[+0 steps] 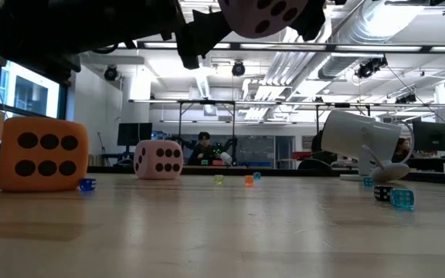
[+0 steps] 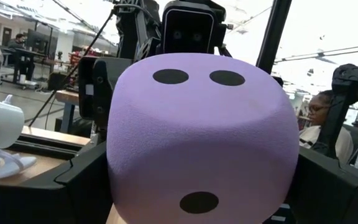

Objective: Pick & Place Dice
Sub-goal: Put the large purple dice into the orange bin

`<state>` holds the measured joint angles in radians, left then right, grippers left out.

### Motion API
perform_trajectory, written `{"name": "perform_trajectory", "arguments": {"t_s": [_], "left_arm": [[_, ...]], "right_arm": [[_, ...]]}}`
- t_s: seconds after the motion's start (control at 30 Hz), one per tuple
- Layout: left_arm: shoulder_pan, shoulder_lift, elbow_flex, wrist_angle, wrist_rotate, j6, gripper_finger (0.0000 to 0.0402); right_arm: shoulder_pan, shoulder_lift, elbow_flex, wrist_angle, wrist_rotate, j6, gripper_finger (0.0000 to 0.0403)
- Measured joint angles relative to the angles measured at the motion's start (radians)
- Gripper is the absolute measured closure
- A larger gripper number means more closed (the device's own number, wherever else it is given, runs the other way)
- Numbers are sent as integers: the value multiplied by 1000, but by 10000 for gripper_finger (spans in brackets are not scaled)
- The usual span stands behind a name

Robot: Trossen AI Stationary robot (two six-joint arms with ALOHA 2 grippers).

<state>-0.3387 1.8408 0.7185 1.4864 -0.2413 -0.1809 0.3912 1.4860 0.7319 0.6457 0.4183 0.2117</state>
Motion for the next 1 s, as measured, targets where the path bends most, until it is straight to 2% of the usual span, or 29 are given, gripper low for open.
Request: {"name": "perform_trajectory", "arguments": {"t_s": [0.27,0.4,0.57,0.67,0.77,0.87,1.0], "left_arm": [[-5,0,4,-2,6,11,44],[-4,0,5,-3,4,12,44],[-5,0,7,-6,9,11,45],[-9,-3,6,-11,14,2,45],[-12,-41,4,-105,26,-11,45],[-16,-124,3,-283,19,-61,45],[-60,-257,3,-506,33,-64,45]], "right_arm": [[27,-10,0,-2,43,-29,18],[70,-25,1,-18,147,-74,8],[111,-50,3,-74,179,-97,6],[150,-65,2,-119,238,-89,5],[188,-65,2,-179,329,-88,4],[240,-65,0,-213,467,-89,6],[315,-65,-4,-252,588,-95,7]]}}
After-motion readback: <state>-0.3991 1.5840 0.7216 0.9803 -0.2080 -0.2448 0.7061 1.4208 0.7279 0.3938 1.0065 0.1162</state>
